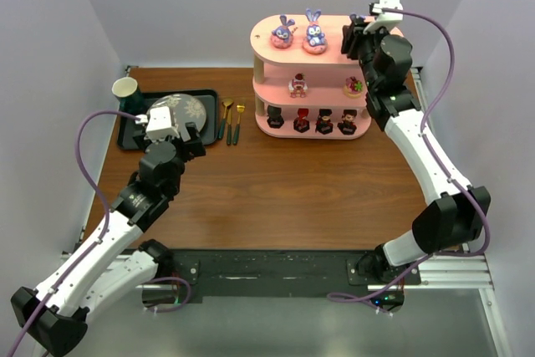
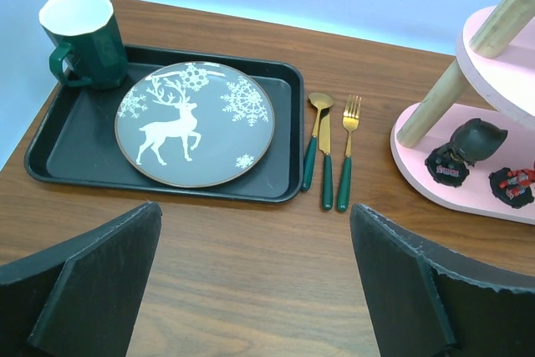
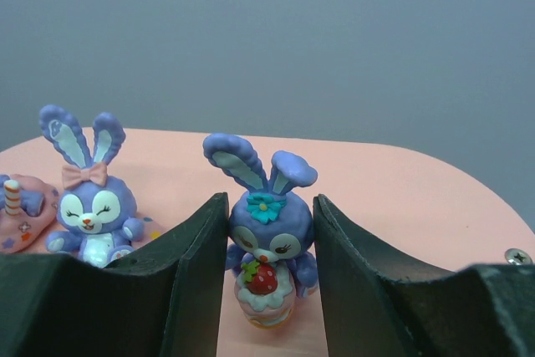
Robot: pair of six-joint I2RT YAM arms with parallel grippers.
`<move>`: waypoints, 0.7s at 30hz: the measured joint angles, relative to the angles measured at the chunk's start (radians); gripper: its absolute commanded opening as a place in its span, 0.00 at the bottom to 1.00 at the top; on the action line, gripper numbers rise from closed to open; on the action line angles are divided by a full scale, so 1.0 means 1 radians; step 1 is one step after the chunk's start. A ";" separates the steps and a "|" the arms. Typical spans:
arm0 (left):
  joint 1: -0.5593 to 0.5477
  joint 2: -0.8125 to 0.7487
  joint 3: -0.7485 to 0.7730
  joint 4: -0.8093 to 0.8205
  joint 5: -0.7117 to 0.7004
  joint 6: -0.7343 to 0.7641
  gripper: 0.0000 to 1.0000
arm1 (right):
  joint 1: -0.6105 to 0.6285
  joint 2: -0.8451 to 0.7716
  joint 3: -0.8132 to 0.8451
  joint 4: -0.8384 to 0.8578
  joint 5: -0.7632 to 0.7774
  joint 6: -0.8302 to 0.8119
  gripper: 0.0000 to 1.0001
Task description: Place and organize the plastic toys onto the shelf
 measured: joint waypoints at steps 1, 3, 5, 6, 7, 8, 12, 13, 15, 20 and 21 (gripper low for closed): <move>0.000 0.000 0.000 0.000 0.000 0.000 0.99 | -0.001 0.000 -0.008 0.007 -0.002 0.000 0.00; 0.000 0.000 0.000 0.000 0.000 0.000 0.99 | -0.005 0.000 -0.025 0.027 -0.008 0.000 0.00; 0.000 -0.002 -0.001 0.000 0.000 0.000 0.99 | -0.005 0.000 -0.042 0.047 -0.013 0.000 0.00; 0.000 -0.002 -0.002 0.001 0.000 0.000 0.99 | -0.005 0.000 -0.051 0.058 -0.019 0.000 0.00; 0.000 -0.003 -0.005 0.003 0.000 0.000 0.99 | -0.005 0.000 -0.060 0.074 -0.024 -0.001 0.02; 0.000 -0.005 -0.008 0.003 0.000 0.000 0.99 | -0.005 0.000 -0.066 0.085 -0.027 -0.001 0.04; 0.000 -0.005 -0.016 0.003 0.000 0.000 0.99 | -0.005 -0.003 -0.093 0.134 -0.030 -0.001 0.13; 0.000 -0.005 -0.016 0.004 0.000 0.000 0.99 | -0.005 -0.005 -0.101 0.143 -0.031 -0.001 0.17; 0.000 -0.005 -0.016 0.004 0.000 0.000 0.99 | -0.005 -0.013 -0.113 0.156 -0.031 -0.001 0.27; 0.000 -0.005 -0.016 0.004 0.001 0.000 0.99 | -0.005 -0.026 -0.131 0.168 -0.031 -0.001 0.45; 0.000 -0.005 -0.016 0.004 0.002 0.000 0.99 | -0.005 -0.027 -0.132 0.169 -0.031 -0.001 0.50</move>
